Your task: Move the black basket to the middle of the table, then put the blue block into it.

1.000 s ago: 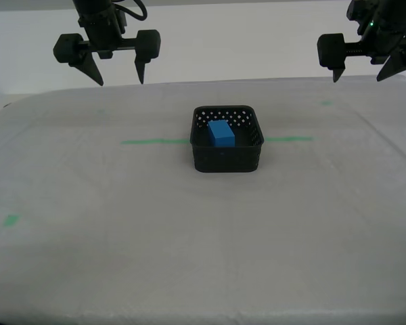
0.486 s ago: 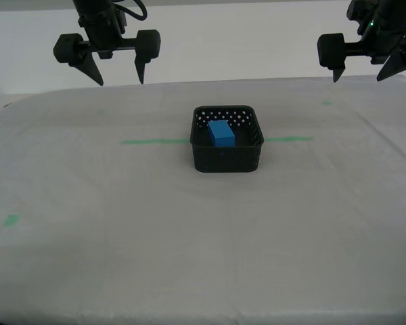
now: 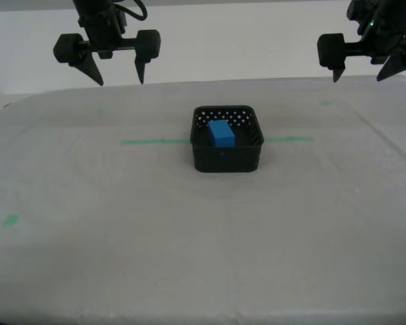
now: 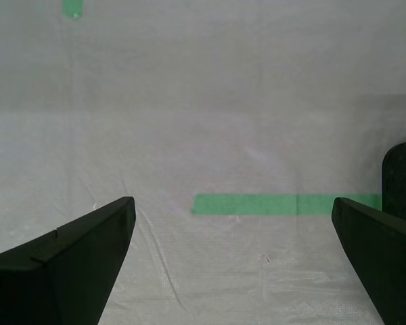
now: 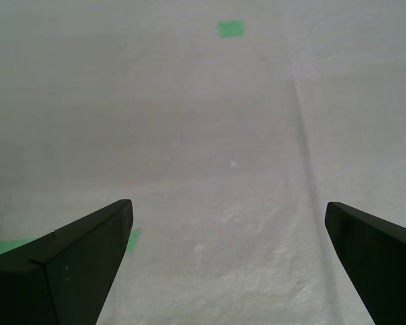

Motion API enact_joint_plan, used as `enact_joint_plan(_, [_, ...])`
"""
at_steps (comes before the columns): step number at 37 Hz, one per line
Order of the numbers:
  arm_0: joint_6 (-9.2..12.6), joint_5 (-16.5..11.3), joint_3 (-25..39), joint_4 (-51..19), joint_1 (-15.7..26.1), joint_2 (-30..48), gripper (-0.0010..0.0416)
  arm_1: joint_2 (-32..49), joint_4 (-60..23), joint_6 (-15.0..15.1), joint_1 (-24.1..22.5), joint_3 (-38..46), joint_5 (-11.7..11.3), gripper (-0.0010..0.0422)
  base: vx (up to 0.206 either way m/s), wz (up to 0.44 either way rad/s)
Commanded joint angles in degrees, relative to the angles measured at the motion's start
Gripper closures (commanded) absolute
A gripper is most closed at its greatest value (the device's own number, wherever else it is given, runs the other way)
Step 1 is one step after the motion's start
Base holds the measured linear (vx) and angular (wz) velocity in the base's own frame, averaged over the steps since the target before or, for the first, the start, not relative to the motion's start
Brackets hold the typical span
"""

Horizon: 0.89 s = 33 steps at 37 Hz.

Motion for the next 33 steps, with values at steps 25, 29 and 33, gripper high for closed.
enact_joint_plan(25, [0.0,0.1,0.0,0.0,0.0,0.0,0.0007,0.0,0.0,0.2,0.0,0.0,-0.2,0.0012,0.0,0.0])
enact_joint_plan(29, [0.0,0.1,0.0,0.0,0.0,0.0,0.0007,0.0,0.0,0.2,0.0,0.0,-0.2,0.0012,0.0,0.0])
enact_joint_plan(33, [0.0,0.1,0.0,0.0,0.0,0.0,0.0007,0.0,0.0,0.2,0.0,0.0,-0.2,0.0012,0.0,0.0])
